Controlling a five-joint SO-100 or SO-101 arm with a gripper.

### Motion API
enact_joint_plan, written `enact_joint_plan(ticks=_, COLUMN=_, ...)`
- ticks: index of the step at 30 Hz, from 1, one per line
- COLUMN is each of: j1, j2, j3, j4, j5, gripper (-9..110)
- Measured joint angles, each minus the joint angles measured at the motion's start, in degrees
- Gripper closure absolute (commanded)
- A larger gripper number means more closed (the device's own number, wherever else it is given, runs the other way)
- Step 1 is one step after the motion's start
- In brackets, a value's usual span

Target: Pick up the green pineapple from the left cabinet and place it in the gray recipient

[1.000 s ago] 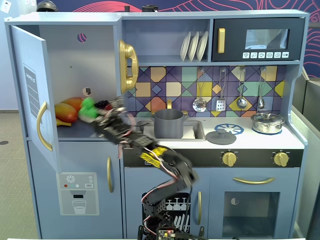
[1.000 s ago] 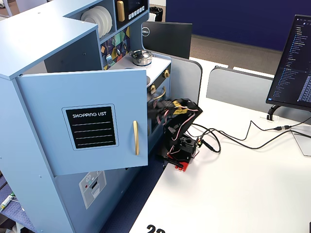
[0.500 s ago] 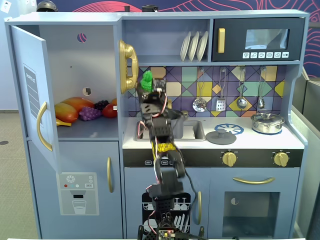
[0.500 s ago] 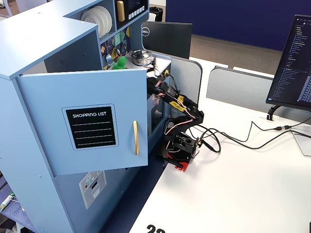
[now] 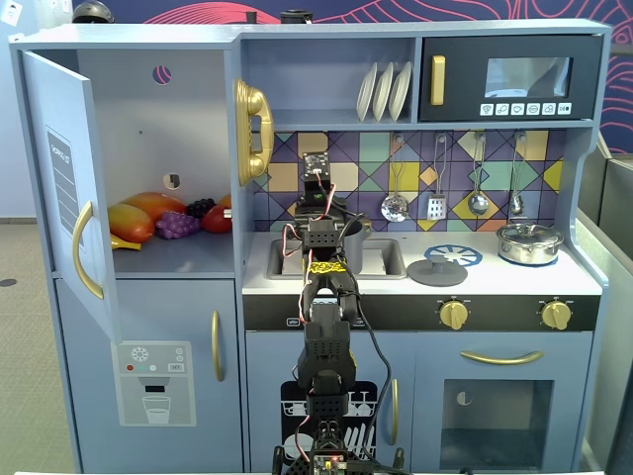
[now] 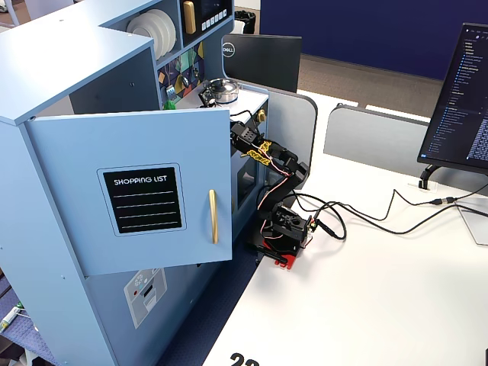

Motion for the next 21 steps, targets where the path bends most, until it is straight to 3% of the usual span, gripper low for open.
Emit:
enact_joint_plan(ticks=11, j1=4.13, j2=-2.99, j3=0.0, j4=7.03, j5=-1.32, gripper=101)
enact_joint_plan(ticks=17, j1=6.06, j2=-3.6, j3=0.0, j4=8.88, j5=1.58, gripper=73)
enact_joint_plan(ticks=21, j1=6.06, j2=-3.6, j3=-0.18, j4=7.82, j5=4.48, gripper=73)
